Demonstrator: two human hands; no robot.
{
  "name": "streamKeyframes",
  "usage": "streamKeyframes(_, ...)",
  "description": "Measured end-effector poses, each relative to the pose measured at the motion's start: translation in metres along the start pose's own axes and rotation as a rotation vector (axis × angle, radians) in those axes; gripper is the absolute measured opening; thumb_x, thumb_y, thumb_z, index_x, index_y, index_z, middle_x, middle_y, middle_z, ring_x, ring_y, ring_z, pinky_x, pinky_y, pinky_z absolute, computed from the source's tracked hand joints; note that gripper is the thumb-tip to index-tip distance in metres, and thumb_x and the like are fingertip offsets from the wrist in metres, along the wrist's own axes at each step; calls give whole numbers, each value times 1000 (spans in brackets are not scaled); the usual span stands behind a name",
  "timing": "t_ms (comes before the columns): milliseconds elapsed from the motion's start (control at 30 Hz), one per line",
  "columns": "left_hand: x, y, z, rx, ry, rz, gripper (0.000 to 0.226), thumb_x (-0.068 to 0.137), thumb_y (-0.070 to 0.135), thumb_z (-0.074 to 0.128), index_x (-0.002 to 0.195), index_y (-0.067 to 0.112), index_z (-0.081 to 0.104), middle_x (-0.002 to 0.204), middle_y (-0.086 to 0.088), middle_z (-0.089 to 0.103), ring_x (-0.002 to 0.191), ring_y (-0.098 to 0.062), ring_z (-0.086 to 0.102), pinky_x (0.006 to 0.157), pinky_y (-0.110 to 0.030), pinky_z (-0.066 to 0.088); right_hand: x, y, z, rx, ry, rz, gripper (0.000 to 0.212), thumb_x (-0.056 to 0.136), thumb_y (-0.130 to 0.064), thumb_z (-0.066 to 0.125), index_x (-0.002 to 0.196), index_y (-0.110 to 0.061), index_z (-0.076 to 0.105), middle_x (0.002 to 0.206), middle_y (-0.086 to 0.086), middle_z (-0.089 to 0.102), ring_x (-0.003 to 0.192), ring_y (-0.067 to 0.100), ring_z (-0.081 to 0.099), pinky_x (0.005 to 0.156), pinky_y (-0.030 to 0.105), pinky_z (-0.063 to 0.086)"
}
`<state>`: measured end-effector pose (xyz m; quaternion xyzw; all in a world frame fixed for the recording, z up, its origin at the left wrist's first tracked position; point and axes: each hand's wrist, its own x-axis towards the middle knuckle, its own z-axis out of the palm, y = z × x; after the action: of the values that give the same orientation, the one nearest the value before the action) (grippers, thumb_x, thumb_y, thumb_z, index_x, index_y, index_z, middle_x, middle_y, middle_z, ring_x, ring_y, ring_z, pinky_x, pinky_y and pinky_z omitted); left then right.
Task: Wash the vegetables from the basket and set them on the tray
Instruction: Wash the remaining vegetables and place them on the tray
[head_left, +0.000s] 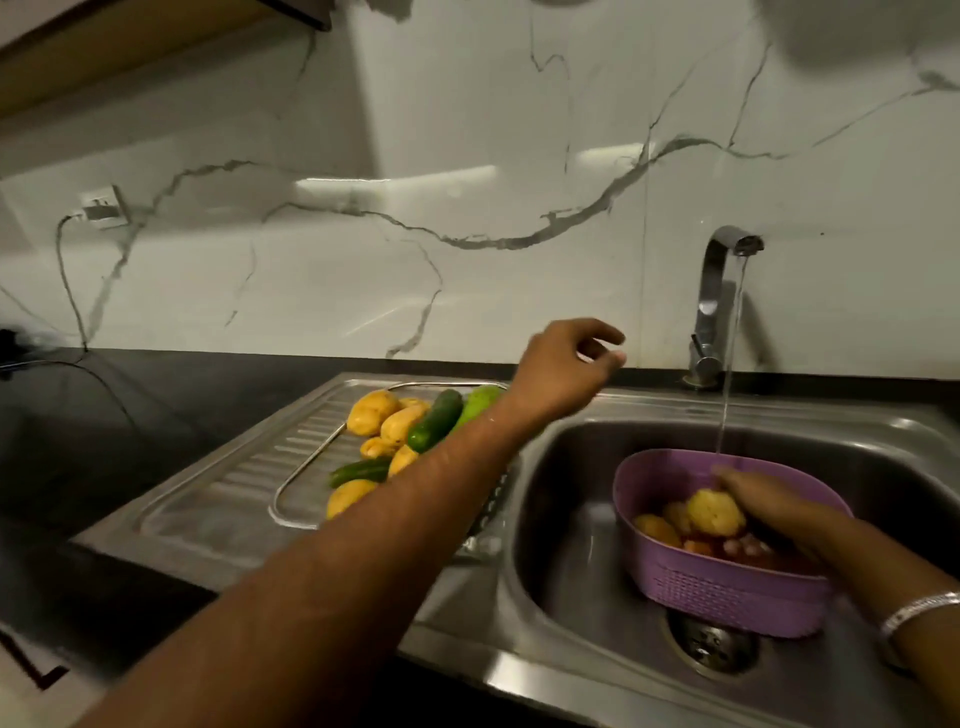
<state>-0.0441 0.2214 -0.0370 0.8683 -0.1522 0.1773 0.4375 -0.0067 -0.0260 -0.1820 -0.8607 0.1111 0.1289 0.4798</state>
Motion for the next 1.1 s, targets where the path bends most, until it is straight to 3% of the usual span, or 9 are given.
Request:
streamKeyframes(167,9,18,114,-746,-35,-452,21,97,-1,53,106,9,70,76,-2,61,63,-13,55,49,-16,46,-9,-11,-17,398,236,-16,42,102,-39,45,111,-4,68,92,21,69,66,32,65,47,25,48)
streamKeyframes(300,-3,16,172,-893,-74,-810,21,97,26,50,103,10,64,82,-12,62,67,-25,62,48,-21,49,-25,-20,-21,469,268,-19,44,101,-31,47,123,1,66,105,26,67,84,35,66,62,25,46)
streamKeyframes(367,-10,18,190,-887,-158,-801,30,105,36,43,111,11,59,97,-23,66,67,-24,62,52,-25,50,-33,-25,-18,468,267,-65,42,105,-24,41,120,8,63,125,32,61,103,37,63,76,29,14)
streamKeyframes(400,-11,17,195,-850,-176,-754,32,107,38,39,120,14,55,108,-25,66,75,-24,64,58,-29,53,-30,-27,-15,477,268,-67,35,106,-20,40,110,2,67,133,28,61,105,29,61,87,30,52)
streamKeyframes(500,-8,8,197,-825,-199,-635,27,108,33,40,134,26,47,123,-15,64,109,-29,66,90,-46,58,-15,-27,-8,604,295,-103,29,107,-9,41,123,-9,64,136,14,61,104,11,54,73,1,39)
streamKeyframes(667,2,-5,182,-953,-106,-623,35,103,12,47,121,40,60,131,-14,61,114,-27,65,97,-45,56,-15,-31,1,674,265,-135,34,105,-25,49,137,-30,61,126,4,65,107,21,63,87,40,56)
streamKeyframes(733,5,-3,178,-1054,-72,-643,31,104,8,45,126,23,62,123,-15,67,107,-25,68,95,-44,58,-19,-36,2,756,281,-110,32,105,-33,50,135,-36,61,122,1,66,111,24,63,95,50,55)
streamKeyframes(867,7,3,175,-1148,-82,-725,29,104,13,43,125,3,61,117,-27,66,88,-30,67,68,-35,56,-16,-36,0,806,316,-101,23,98,-36,61,118,-36,71,104,10,74,96,21,71,78,40,59)
streamKeyframes(1100,11,-7,184,-1080,-43,-759,31,102,24,44,111,7,68,91,-20,68,79,-27,64,74,-41,55,-6,-27,-8,820,285,-84,18,98,-31,66,110,-22,76,86,12,70,68,18,62,59,29,55)
